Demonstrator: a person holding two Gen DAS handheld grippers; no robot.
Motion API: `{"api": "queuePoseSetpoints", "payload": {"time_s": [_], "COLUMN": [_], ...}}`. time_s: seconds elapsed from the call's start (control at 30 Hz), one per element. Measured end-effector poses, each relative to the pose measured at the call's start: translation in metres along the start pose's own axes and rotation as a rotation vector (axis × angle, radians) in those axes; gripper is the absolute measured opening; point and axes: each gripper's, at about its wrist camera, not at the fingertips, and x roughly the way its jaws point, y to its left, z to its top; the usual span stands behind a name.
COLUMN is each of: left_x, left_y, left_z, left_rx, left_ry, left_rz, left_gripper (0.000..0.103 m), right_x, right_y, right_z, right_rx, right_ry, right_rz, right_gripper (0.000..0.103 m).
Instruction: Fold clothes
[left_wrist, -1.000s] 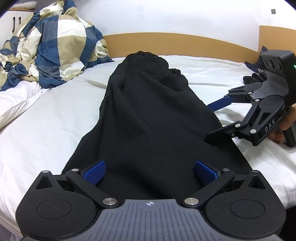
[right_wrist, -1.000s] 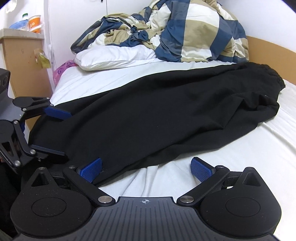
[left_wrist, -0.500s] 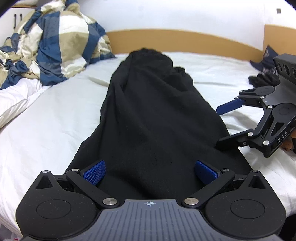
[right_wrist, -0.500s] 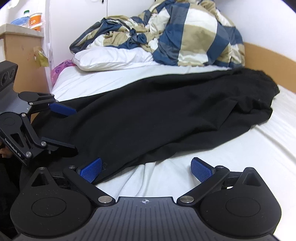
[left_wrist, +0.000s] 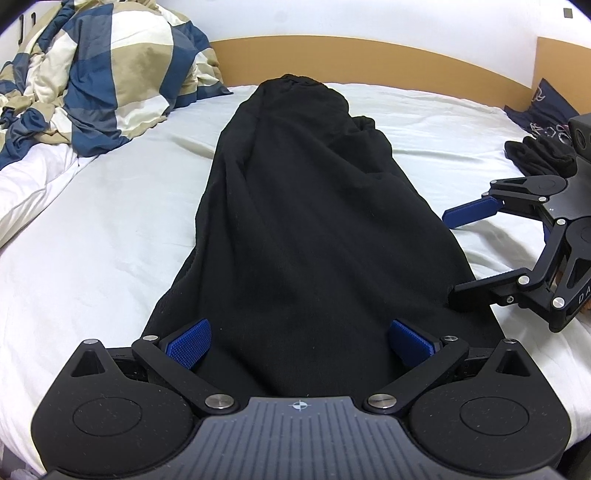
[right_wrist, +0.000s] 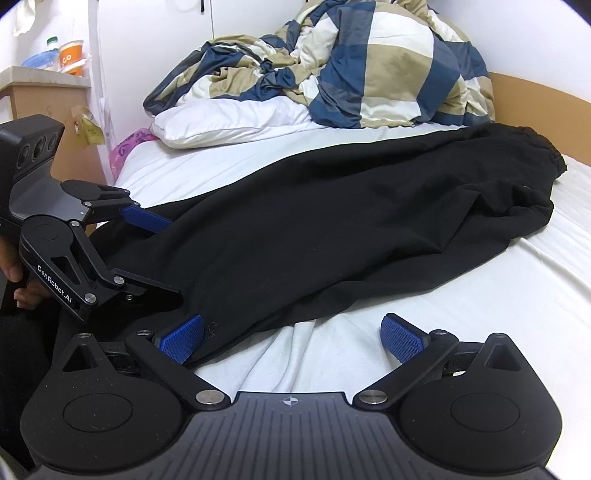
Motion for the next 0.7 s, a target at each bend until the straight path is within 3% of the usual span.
{"api": "queuePoseSetpoints", "payload": {"time_s": [0.37,0.7], "left_x": [-0.023,-0.021], "left_y": [0.005,0.005], "left_z": [-0.016,-0.015], "left_rx": [0.019,-0.006], "left_ry": [0.002,0.003], "left_rz": [0.023,0.028], "left_gripper": [0.103,0.103], "right_x": [-0.008,-0.008], "right_y": [0.004,0.002], "right_z": [-0.004,-0.003], "right_rx": [-0.031,-0.02], "right_ry": [-0.009,-0.008], "right_rz": [0.006,0.007], "right_gripper": [0.103,0.103]}}
